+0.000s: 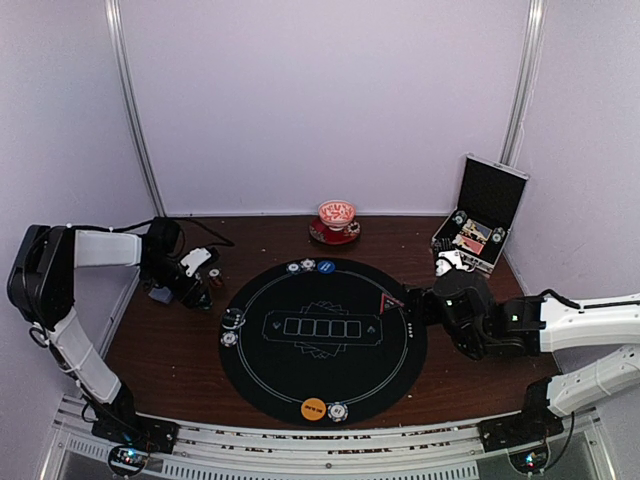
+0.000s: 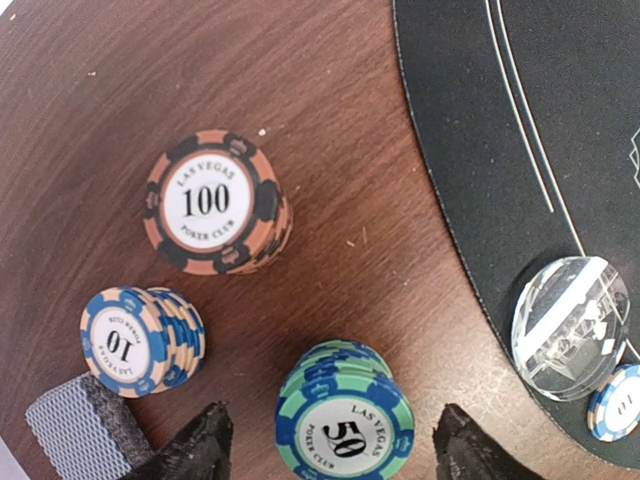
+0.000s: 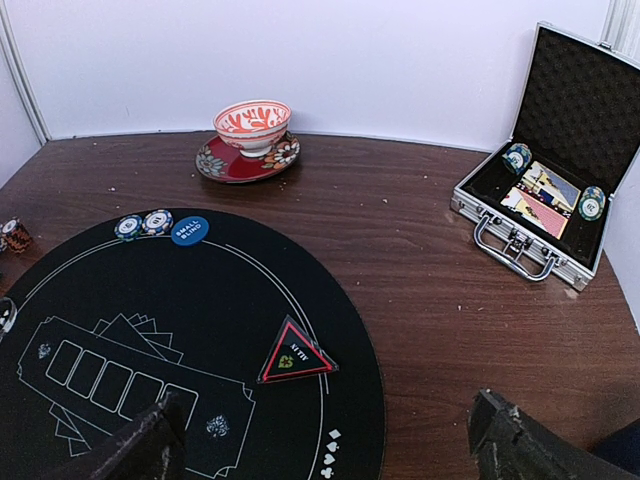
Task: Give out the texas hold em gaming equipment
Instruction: Pick up the poker chip from the pile of poker chips.
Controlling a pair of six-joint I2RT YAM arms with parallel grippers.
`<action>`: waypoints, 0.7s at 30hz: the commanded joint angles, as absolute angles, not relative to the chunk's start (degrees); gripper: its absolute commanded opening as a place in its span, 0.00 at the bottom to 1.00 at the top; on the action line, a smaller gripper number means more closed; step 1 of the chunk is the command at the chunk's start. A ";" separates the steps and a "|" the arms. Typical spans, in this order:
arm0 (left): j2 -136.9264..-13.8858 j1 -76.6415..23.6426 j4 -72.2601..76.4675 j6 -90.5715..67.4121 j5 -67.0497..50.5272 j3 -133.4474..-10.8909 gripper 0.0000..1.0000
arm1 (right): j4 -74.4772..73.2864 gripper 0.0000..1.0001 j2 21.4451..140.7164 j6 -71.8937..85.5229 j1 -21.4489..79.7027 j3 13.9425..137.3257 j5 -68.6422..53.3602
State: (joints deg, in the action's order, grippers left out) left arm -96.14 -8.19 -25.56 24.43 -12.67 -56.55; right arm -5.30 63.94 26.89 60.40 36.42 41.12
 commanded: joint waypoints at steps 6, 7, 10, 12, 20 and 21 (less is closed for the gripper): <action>-97.12 -7.72 -23.67 24.00 -14.00 -57.13 0.64 | -5.19 1.00 63.76 26.37 60.54 36.68 41.33; -97.13 -7.72 -23.69 24.07 -13.98 -57.11 0.63 | -5.23 1.00 63.73 26.37 60.49 36.64 41.31; -96.97 -7.72 -23.49 23.93 -14.10 -56.97 0.61 | -5.19 1.00 63.64 26.41 60.57 36.63 41.31; -96.71 -7.73 -23.51 23.89 -14.24 -56.96 0.59 | -5.23 1.00 63.59 26.38 60.53 36.57 41.32; -95.91 -7.72 -23.27 23.74 -14.41 -56.69 0.50 | -5.20 1.00 63.63 26.39 60.48 36.67 41.21; -96.01 -7.72 -23.22 23.80 -14.44 -56.76 0.47 | -5.19 1.00 63.63 26.39 60.56 36.61 41.16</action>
State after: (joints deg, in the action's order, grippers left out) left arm -96.97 -8.19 -25.28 24.18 -13.28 -56.55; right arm -5.32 63.94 26.89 60.40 36.42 40.95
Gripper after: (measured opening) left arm 0.504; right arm 0.997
